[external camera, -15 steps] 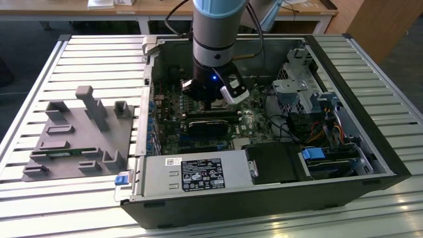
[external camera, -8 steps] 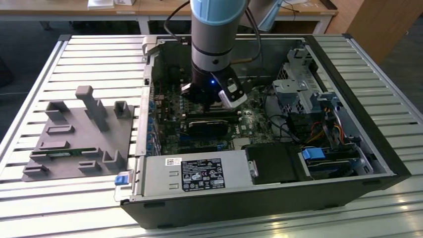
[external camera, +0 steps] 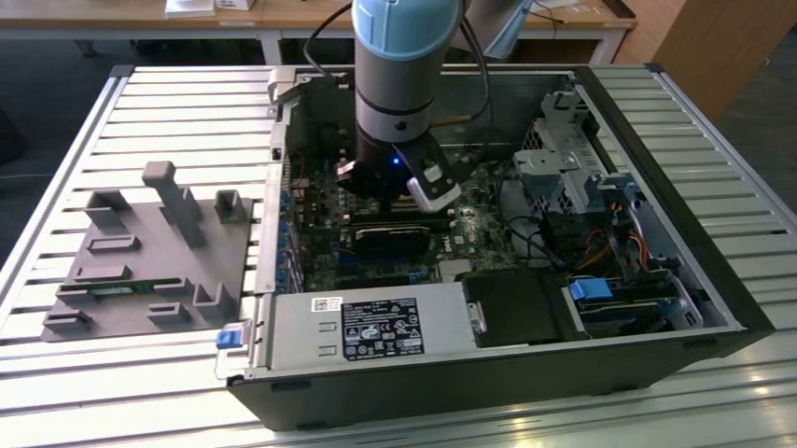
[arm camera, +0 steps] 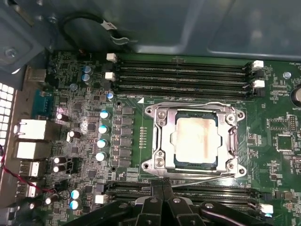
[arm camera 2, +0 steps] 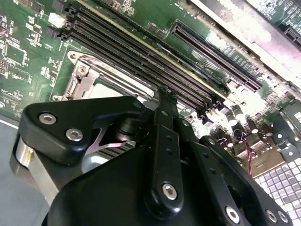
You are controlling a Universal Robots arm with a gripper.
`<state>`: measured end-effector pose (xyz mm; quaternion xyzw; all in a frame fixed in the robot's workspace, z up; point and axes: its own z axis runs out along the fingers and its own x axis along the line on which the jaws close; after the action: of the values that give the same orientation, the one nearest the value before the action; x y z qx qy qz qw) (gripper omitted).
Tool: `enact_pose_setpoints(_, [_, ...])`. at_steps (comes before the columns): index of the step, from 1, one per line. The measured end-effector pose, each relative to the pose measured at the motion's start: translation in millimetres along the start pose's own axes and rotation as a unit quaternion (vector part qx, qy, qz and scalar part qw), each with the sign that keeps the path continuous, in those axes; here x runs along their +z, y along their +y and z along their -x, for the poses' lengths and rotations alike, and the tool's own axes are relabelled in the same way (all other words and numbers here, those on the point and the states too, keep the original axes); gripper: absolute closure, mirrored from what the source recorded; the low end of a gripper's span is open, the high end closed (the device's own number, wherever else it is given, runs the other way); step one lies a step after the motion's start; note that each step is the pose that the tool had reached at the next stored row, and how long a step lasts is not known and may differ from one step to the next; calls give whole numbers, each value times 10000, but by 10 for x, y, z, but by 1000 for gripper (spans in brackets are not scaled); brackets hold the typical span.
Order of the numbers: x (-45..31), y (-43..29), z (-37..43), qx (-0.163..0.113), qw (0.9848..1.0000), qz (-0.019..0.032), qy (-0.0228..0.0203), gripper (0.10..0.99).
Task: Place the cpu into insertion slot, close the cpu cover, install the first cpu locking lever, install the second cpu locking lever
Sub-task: 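Install the second cpu locking lever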
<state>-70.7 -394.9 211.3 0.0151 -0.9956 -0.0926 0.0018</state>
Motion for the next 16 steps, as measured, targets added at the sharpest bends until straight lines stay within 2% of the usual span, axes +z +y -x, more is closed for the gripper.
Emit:
enact_pose_setpoints(3, [4, -1, 0, 0, 10000, 19, -1, 980])
enact_pose_setpoints(11, [8, -2, -1, 0, 10000, 24, -1, 980])
enact_pose_setpoints(16, [25, -5, -8, -1, 10000, 74, -3, 980])
